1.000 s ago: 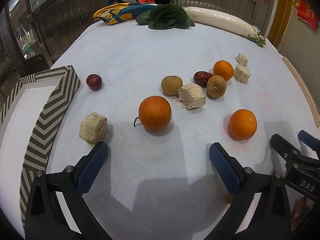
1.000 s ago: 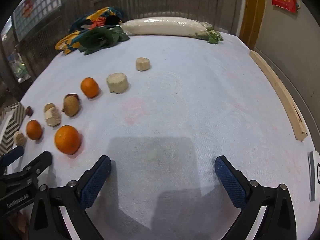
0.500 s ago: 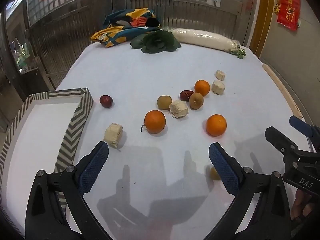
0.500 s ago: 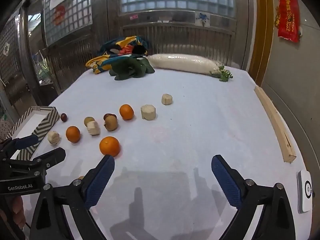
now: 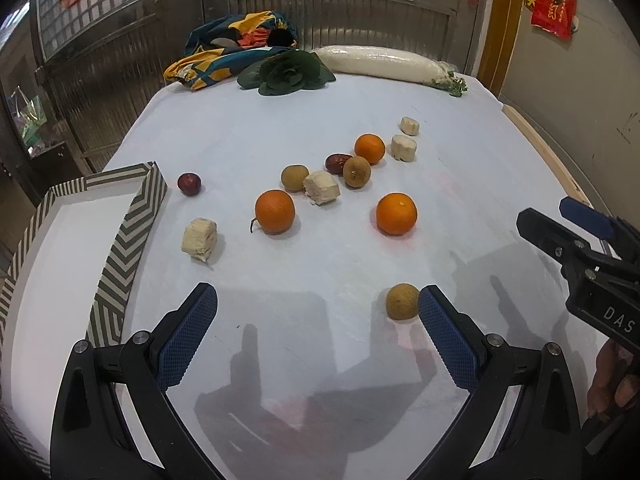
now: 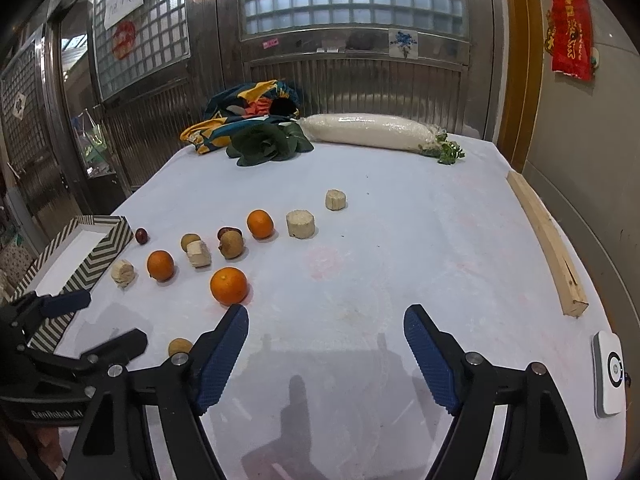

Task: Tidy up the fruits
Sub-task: 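Reach to the small brown kiwi and grasp it with the left gripper, then grasp an orange with the right gripper while the left gripper holds the kiwi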

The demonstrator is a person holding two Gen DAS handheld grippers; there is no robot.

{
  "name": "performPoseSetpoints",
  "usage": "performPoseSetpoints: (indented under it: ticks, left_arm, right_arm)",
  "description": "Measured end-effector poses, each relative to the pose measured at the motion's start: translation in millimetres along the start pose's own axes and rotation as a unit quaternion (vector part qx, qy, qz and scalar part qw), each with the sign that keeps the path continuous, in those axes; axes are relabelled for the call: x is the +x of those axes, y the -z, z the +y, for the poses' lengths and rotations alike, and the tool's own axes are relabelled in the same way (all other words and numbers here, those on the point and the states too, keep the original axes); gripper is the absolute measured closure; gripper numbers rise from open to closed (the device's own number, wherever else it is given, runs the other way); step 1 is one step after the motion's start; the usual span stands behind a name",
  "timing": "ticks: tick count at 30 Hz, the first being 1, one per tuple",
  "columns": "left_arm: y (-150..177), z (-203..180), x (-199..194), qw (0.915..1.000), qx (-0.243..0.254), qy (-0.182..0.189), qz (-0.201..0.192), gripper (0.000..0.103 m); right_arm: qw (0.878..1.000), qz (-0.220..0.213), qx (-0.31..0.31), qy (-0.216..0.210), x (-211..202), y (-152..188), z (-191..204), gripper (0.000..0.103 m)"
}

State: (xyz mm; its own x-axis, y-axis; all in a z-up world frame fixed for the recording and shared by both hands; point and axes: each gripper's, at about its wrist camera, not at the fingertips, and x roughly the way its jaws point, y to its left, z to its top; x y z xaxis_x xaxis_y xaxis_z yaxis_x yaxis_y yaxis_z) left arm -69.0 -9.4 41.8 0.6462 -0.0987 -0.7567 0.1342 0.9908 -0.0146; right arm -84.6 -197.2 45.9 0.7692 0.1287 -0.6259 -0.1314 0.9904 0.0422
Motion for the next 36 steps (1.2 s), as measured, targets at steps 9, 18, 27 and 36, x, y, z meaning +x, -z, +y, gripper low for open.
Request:
performPoseSetpoints:
  ticks: [9, 18, 27, 36]
  left_arm:
    - [6.6, -13.3, 0.2, 0.9995, 0.021, 0.020, 0.010, 0.002]
    - [8.4, -34.0, 15.6, 0.9968, 0.048, 0.054, 0.032, 0.009]
    - [4.8, -36.3, 33.2, 0.9946, 0.054, 0.079, 0.042, 0.072]
    - [1.4, -15.1, 25.4, 0.9964, 0.033, 0.068, 0.041, 0.078]
  right_arm:
    - [1.000, 0.002, 0.009, 0.002, -5.1, 5.5, -6.2, 0.024]
    - [1.000, 0.008, 0.024, 0.004, -5.4, 17.8, -24.3, 0.024]
    - [0.999, 0.018, 0.021, -0.031, 4.9, 22.2, -21.7, 0.048]
    - [0.992, 0.048, -0.017, -0.116, 39.3, 5.9, 19.5, 0.056]
